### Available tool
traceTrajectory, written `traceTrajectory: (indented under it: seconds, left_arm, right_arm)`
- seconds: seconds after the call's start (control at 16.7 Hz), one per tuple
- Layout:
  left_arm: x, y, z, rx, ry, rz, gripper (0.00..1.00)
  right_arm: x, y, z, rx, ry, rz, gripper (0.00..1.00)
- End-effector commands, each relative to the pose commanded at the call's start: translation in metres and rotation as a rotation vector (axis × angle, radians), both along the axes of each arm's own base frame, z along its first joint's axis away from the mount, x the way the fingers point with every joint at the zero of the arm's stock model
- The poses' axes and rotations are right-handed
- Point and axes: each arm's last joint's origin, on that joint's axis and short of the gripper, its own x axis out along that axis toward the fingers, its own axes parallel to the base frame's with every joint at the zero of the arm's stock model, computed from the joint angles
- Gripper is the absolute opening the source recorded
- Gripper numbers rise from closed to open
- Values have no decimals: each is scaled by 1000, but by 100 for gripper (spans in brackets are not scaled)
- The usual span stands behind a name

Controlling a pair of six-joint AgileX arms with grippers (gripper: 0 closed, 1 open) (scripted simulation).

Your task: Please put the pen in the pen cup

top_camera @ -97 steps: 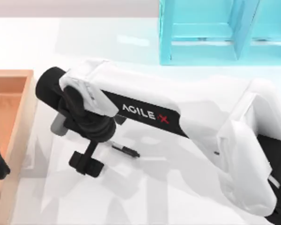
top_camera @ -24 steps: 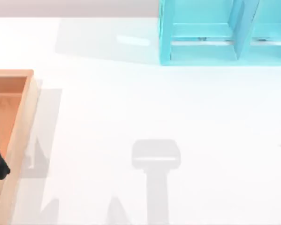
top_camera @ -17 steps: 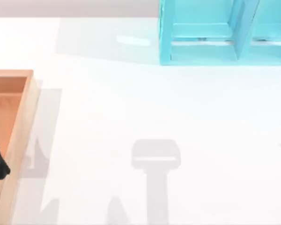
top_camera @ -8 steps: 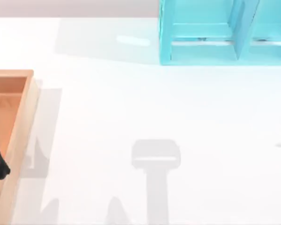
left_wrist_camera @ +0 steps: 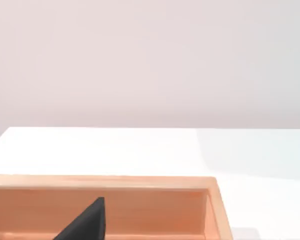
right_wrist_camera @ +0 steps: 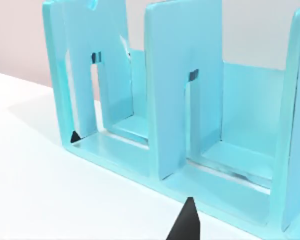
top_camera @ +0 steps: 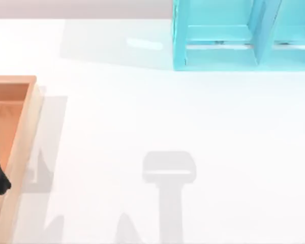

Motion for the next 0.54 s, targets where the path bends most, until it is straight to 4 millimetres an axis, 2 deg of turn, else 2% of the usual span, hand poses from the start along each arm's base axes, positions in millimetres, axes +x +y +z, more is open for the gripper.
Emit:
traceTrajectory:
  seconds: [0.18,0.54]
  left_arm:
    - [0,0,0,0,0,0,100]
    - [0,0,0,0,0,0,100]
  right_arm:
    - [0,0,0,0,0,0,98]
    - [0,0,0,0,0,0,100]
